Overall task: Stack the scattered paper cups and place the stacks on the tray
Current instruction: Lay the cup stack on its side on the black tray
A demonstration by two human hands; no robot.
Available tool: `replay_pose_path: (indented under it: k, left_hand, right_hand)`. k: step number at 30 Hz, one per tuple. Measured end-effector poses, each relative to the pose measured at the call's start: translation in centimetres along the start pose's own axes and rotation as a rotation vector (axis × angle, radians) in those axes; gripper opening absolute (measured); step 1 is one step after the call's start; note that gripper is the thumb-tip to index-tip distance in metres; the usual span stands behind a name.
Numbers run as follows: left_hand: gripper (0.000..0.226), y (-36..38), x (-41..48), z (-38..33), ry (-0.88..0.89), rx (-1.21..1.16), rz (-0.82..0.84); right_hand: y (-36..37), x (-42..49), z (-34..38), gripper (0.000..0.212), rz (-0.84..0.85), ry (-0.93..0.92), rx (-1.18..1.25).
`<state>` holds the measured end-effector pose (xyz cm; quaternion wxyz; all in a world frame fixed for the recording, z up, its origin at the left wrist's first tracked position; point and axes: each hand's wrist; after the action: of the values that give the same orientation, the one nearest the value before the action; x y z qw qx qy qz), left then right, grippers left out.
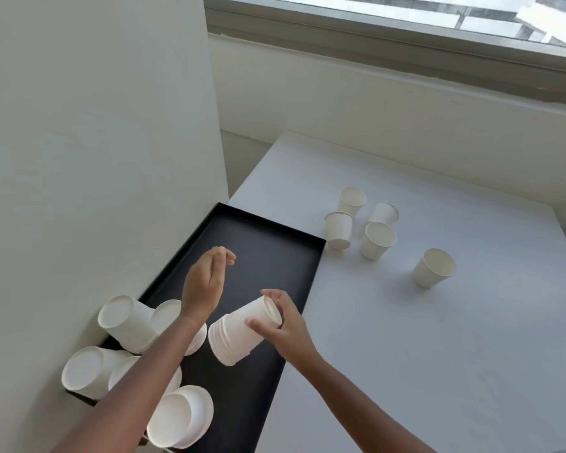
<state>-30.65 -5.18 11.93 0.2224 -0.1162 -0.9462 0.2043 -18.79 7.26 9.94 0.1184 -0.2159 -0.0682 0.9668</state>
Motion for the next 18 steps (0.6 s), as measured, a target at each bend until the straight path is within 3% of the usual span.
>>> replay_pose_path:
  k: [6, 12, 15, 18]
  left_hand:
    - [0.024, 0.6, -0.5, 0.5, 0.016, 0.142, 0.234]
    - [0.027, 0.6, 0.4, 0.5, -0.078, 0.094, 0.208]
    - [0.026, 0.9, 0.7, 0.4, -0.064, 0.130, 0.260]
    - [0.024, 1.4, 0.8, 0.0, -0.024, 0.164, 0.314]
  right_hand:
    - [3.3, -0.7, -0.2, 0.057, 0.091, -0.372, -0.427]
    - [3.7, -1.3, -0.2, 0.059, 0.161, -0.488, -0.576]
    - [4.4, -1.6, -0.6, 0.052, 0.200, -0.637, -0.702]
    - [4.8, -1.6, -1.0, 0.049, 0.201, -0.667, -0.737]
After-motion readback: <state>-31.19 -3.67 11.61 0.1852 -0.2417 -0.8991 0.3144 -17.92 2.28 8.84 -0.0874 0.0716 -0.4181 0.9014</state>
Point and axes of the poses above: each hand's wrist, its own x-axis towards the middle knuckle, its own y-axis out of the palm, z = x × y, and after that the axes turned 13 degrees about y, right-handed
